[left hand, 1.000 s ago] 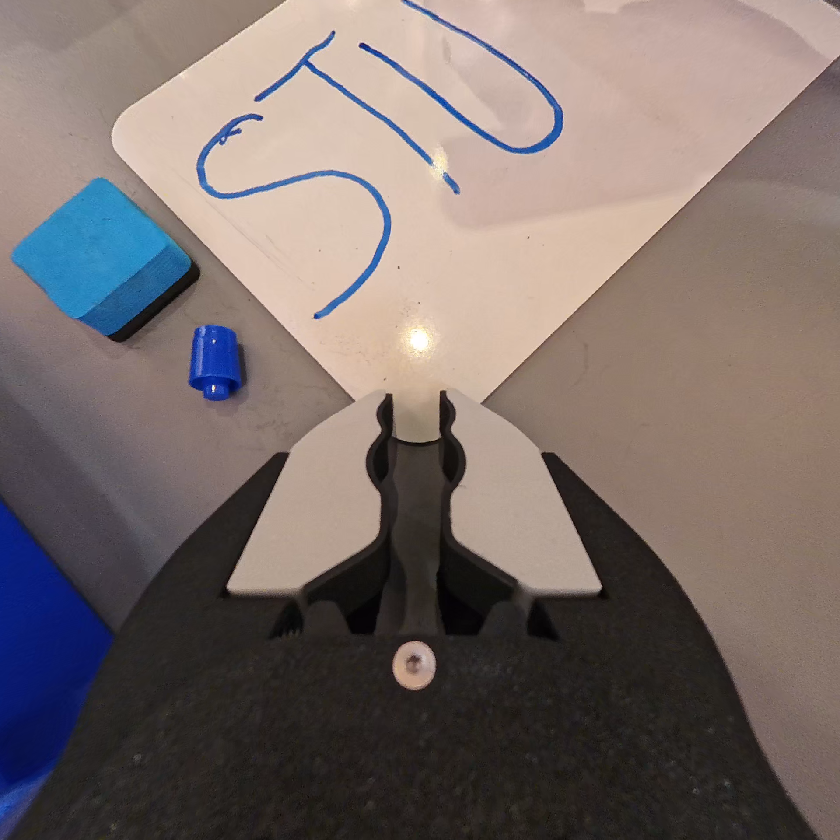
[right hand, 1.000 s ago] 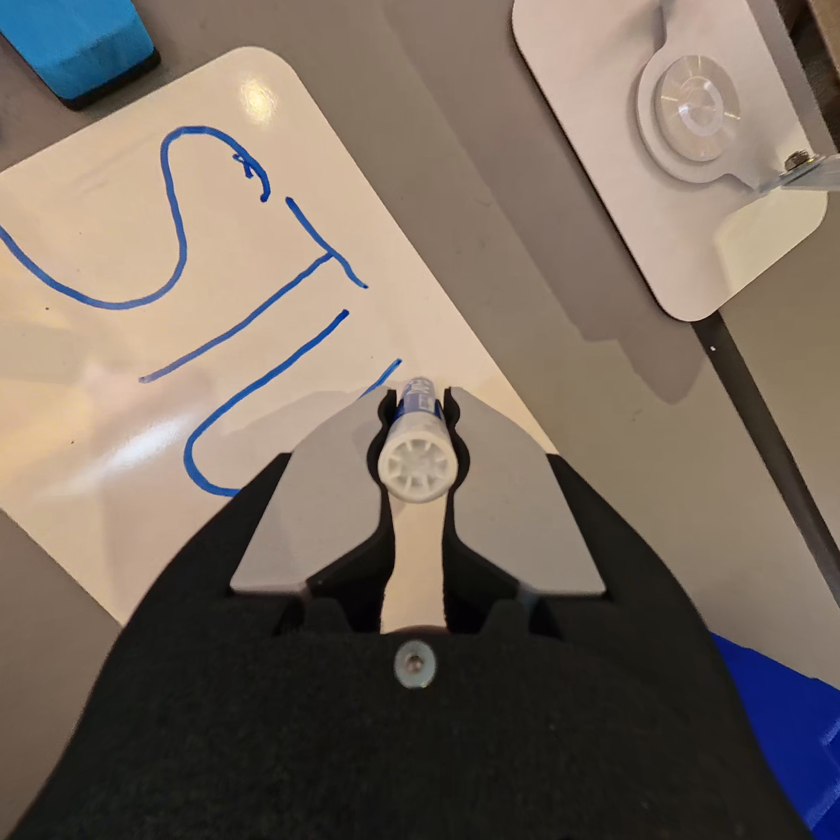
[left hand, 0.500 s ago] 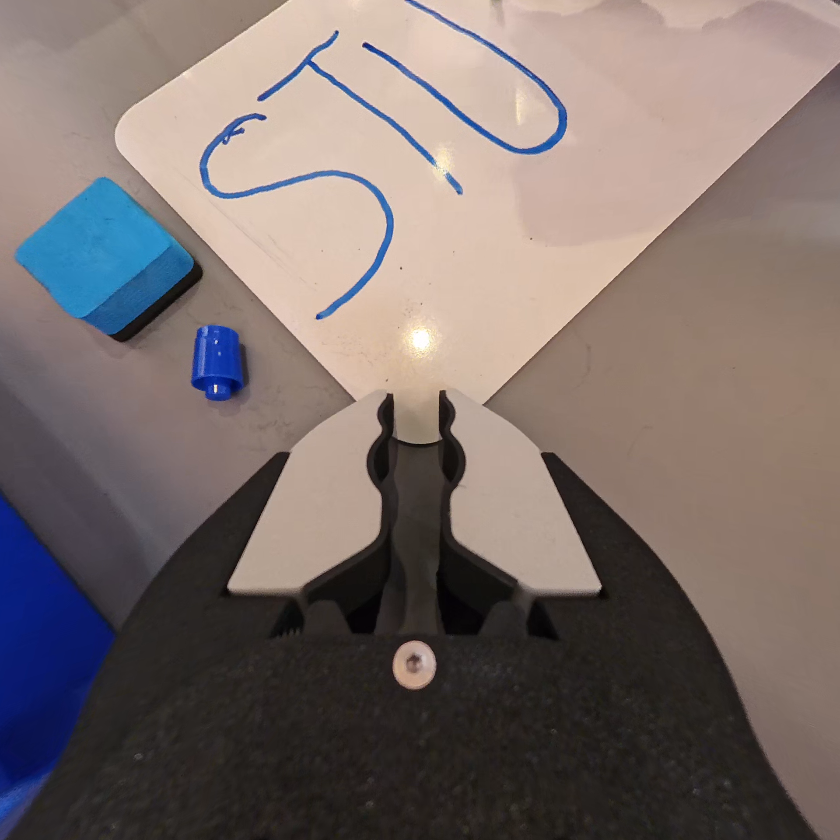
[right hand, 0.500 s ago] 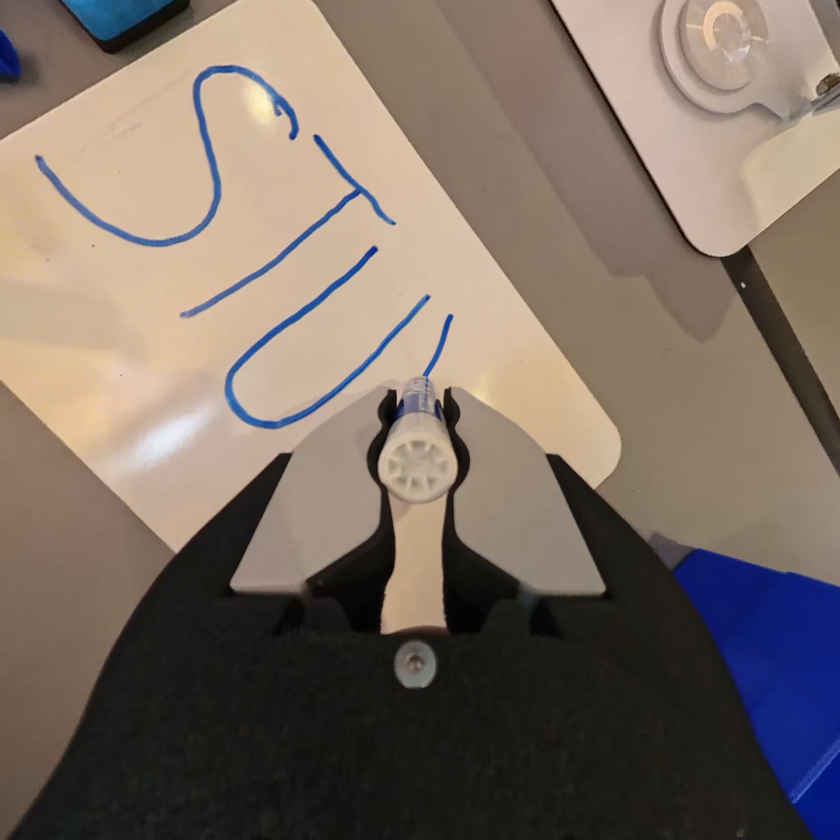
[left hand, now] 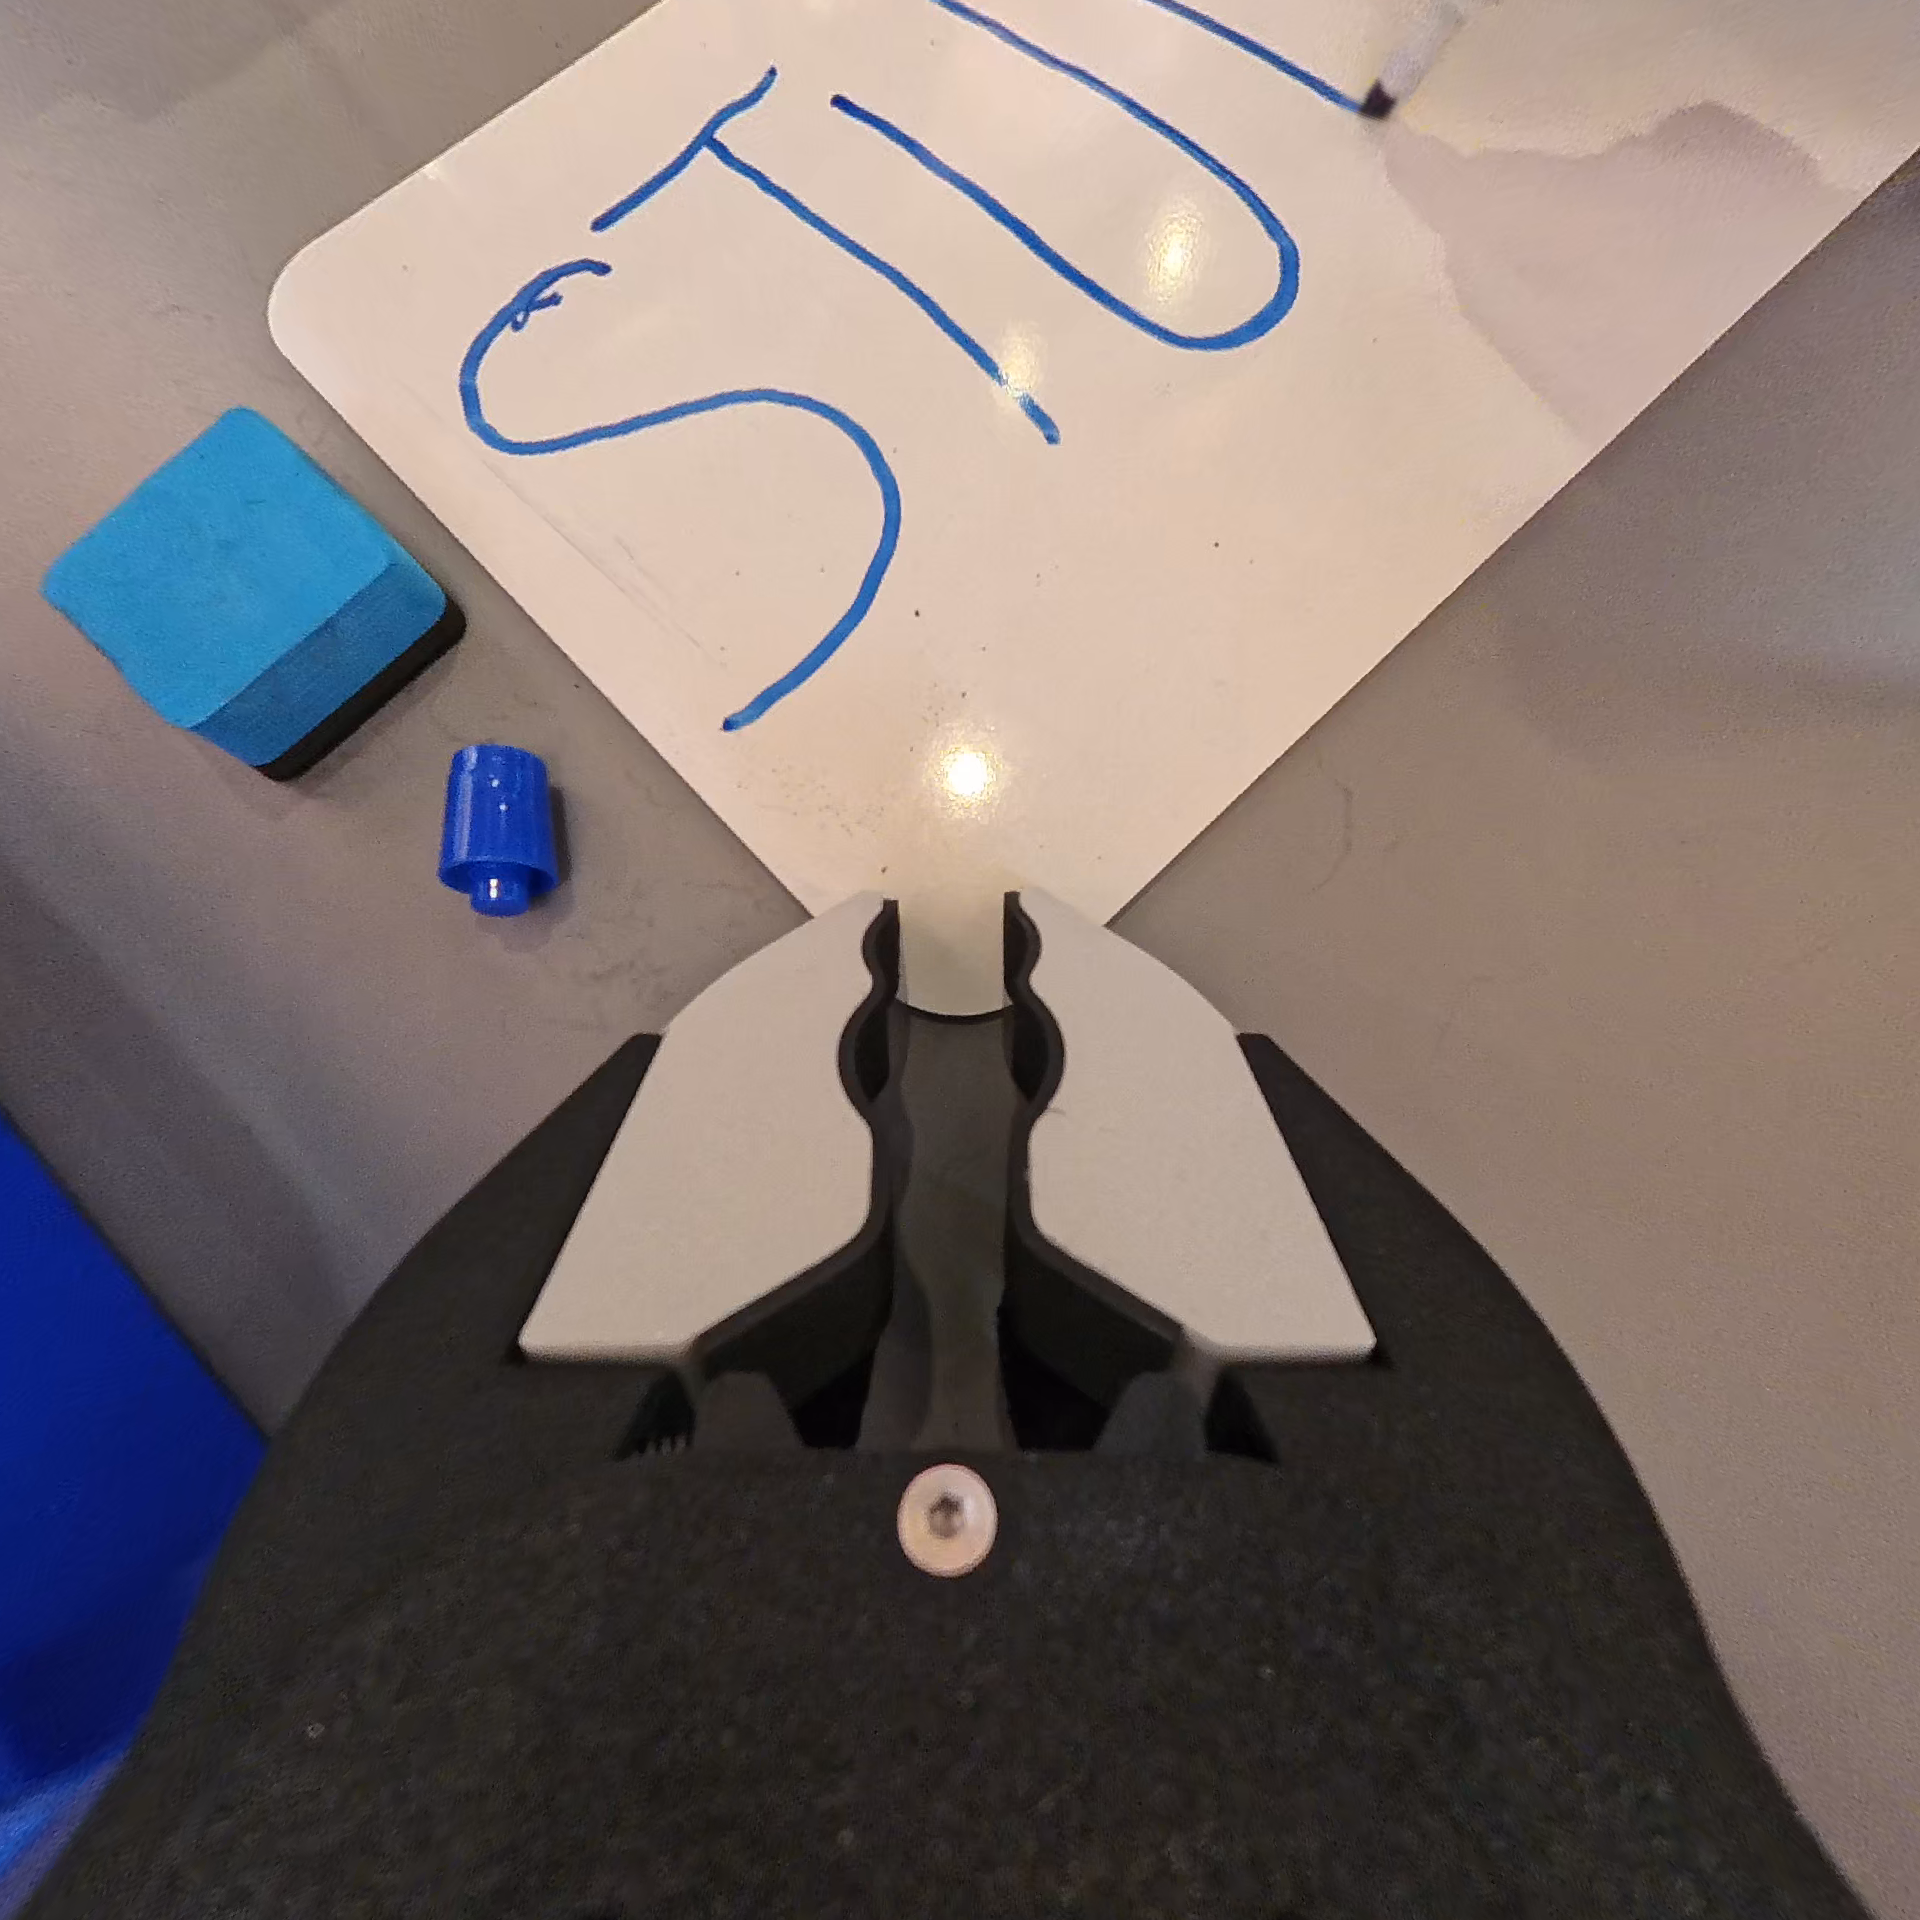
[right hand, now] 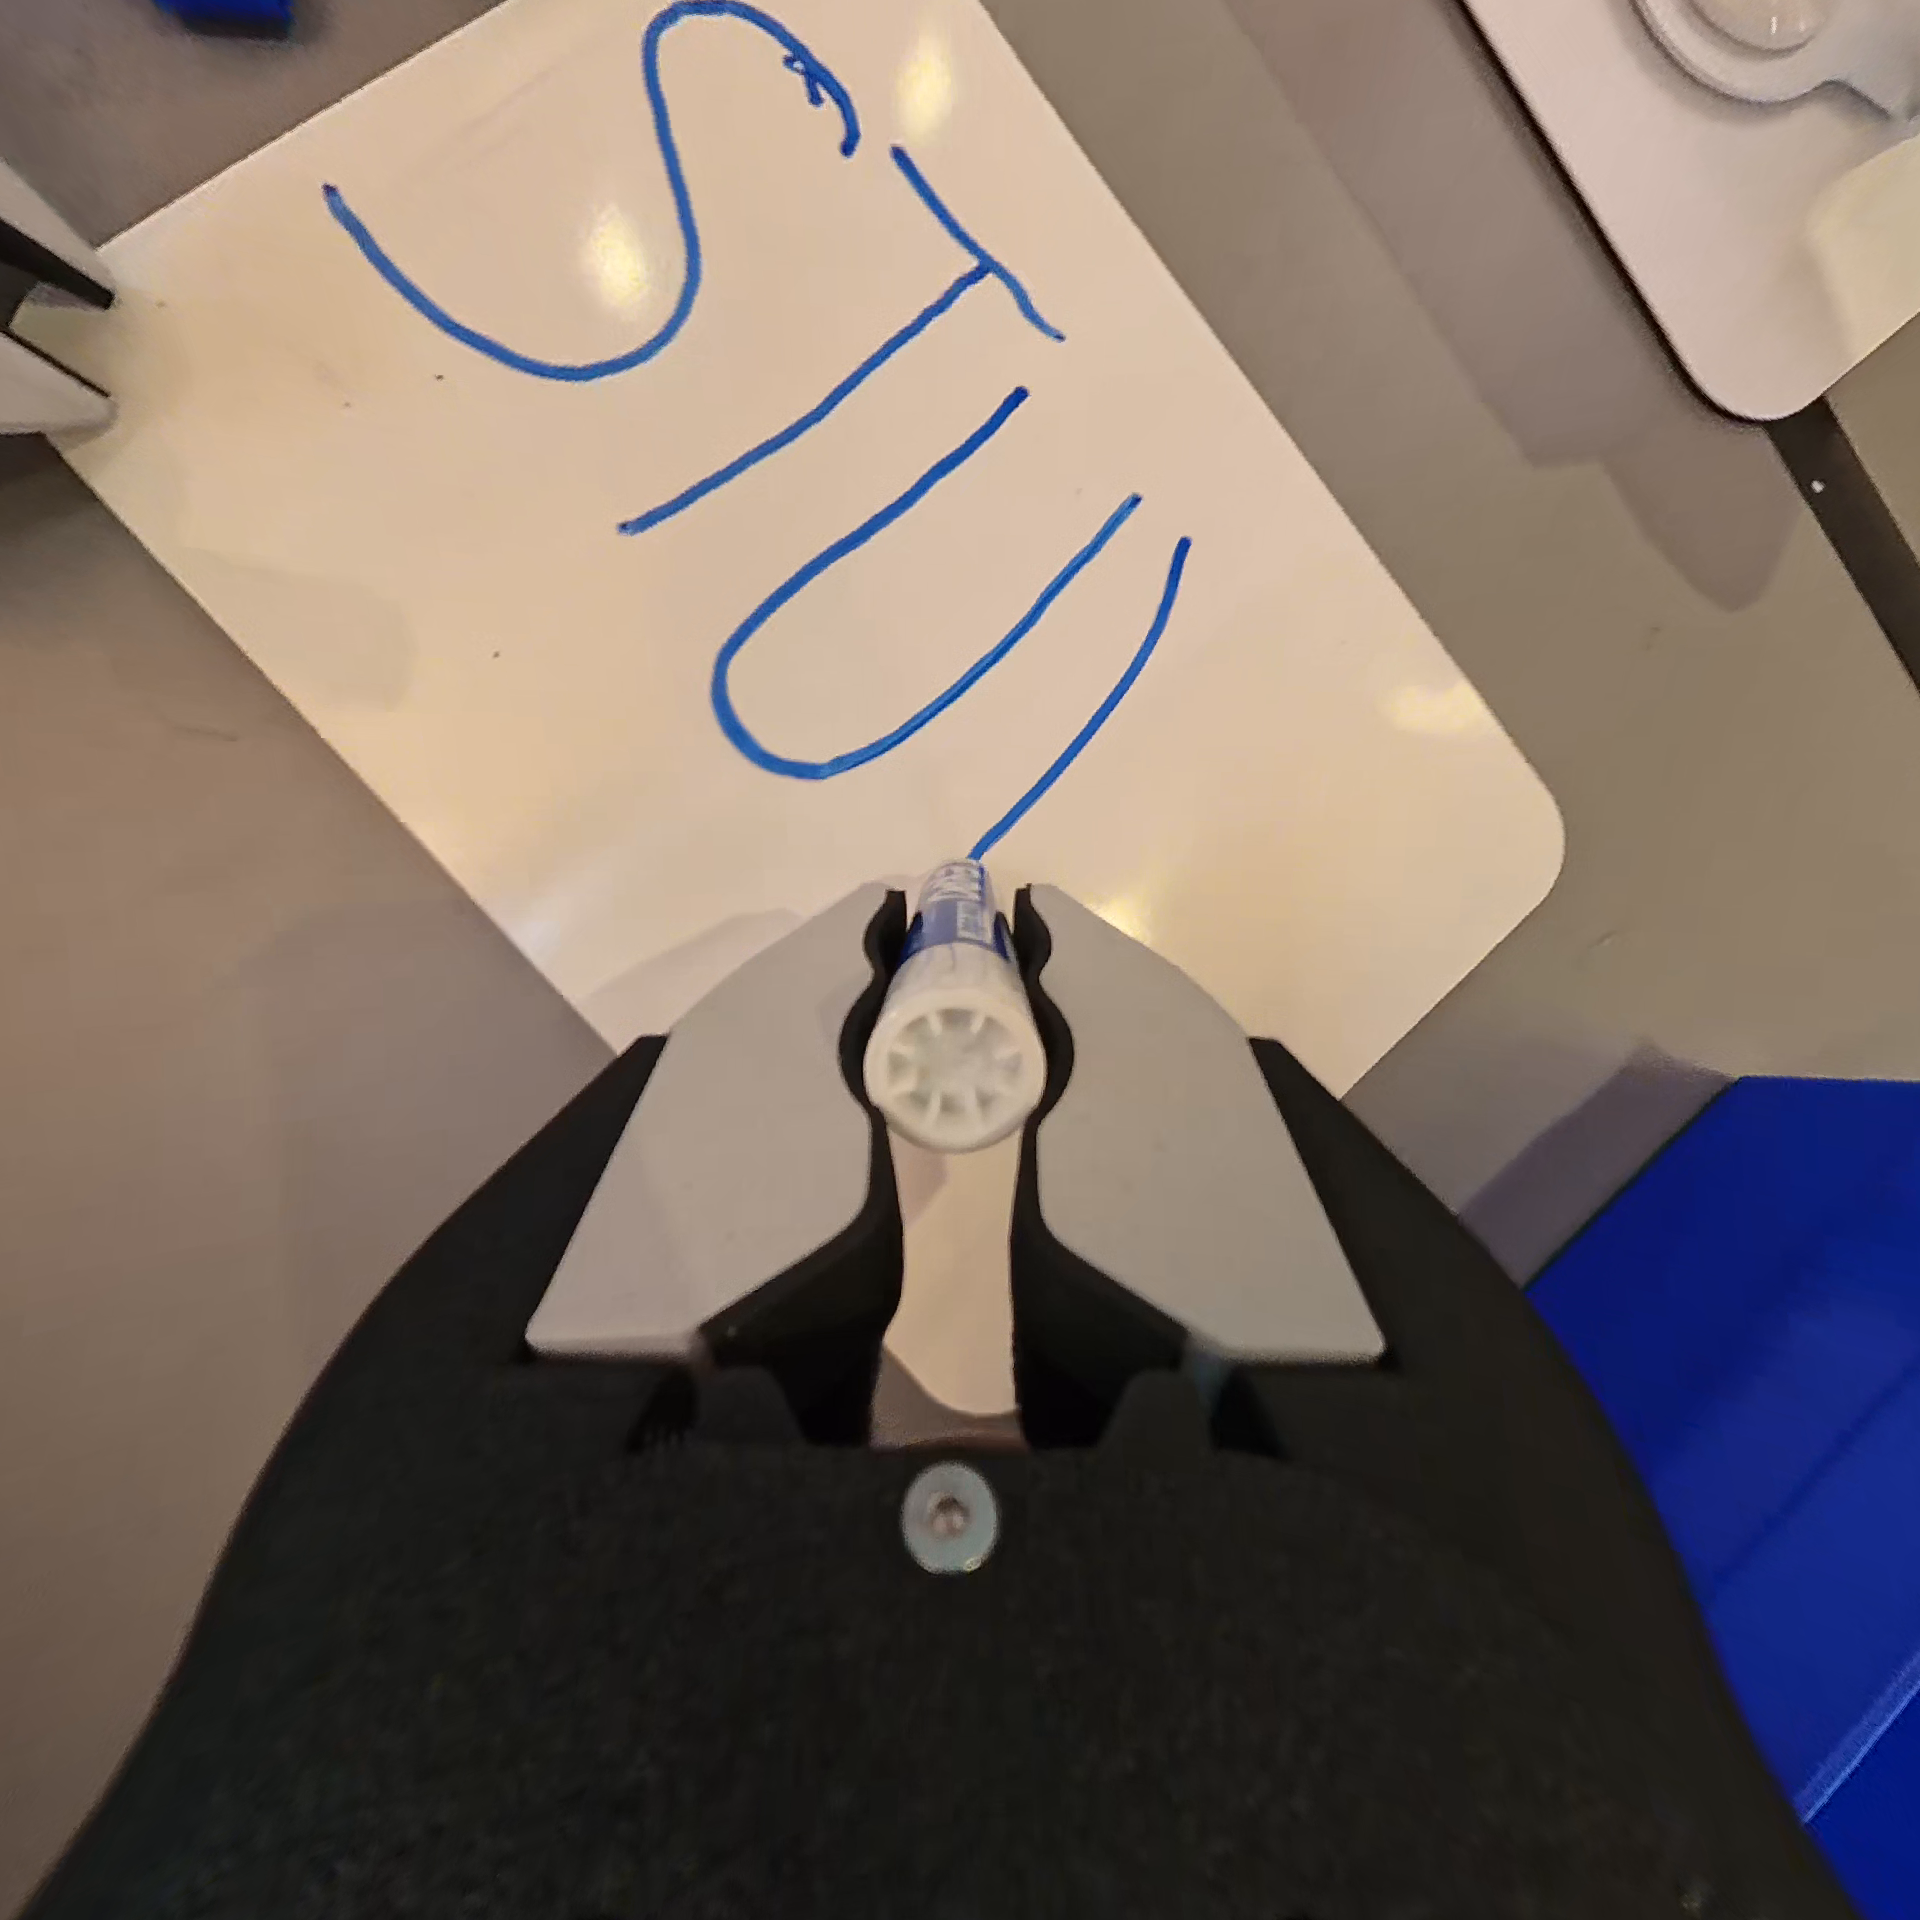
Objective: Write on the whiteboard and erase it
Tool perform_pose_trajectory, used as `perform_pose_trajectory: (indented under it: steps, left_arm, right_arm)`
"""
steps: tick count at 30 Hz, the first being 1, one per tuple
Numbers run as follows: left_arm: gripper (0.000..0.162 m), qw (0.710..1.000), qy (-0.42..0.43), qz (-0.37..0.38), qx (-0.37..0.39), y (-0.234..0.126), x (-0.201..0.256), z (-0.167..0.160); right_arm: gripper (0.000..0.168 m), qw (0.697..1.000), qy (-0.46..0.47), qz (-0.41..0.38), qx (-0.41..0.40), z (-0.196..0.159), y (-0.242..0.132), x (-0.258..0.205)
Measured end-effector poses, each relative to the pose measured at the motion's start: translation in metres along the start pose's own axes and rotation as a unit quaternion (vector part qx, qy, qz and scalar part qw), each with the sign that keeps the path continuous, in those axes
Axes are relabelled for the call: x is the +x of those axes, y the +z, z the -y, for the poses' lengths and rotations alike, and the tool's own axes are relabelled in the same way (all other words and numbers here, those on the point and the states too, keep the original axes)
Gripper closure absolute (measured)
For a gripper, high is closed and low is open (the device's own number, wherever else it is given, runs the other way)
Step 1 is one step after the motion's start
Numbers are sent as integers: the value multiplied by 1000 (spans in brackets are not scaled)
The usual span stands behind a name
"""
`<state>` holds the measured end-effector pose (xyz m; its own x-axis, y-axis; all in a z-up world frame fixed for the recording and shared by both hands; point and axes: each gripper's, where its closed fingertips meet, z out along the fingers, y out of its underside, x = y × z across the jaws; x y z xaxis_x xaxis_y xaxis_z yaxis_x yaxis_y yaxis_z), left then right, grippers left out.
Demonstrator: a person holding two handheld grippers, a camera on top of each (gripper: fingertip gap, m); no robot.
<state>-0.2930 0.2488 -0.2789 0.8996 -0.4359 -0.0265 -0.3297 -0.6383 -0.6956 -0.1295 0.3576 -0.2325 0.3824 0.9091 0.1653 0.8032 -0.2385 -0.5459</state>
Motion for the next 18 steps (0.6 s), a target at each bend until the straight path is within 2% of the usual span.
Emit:
perform_pose_trajectory:
  steps: [8,18]
  left_arm:
    - [144,1000,3,-1,-1,1,1,1]
    - [144,1000,4,-2,-1,1,1,1]
  right_arm:
    - [148,1000,-2,-2,2,-8,-7,-8]
    - [148,1000,6,-5,1,2,5,19]
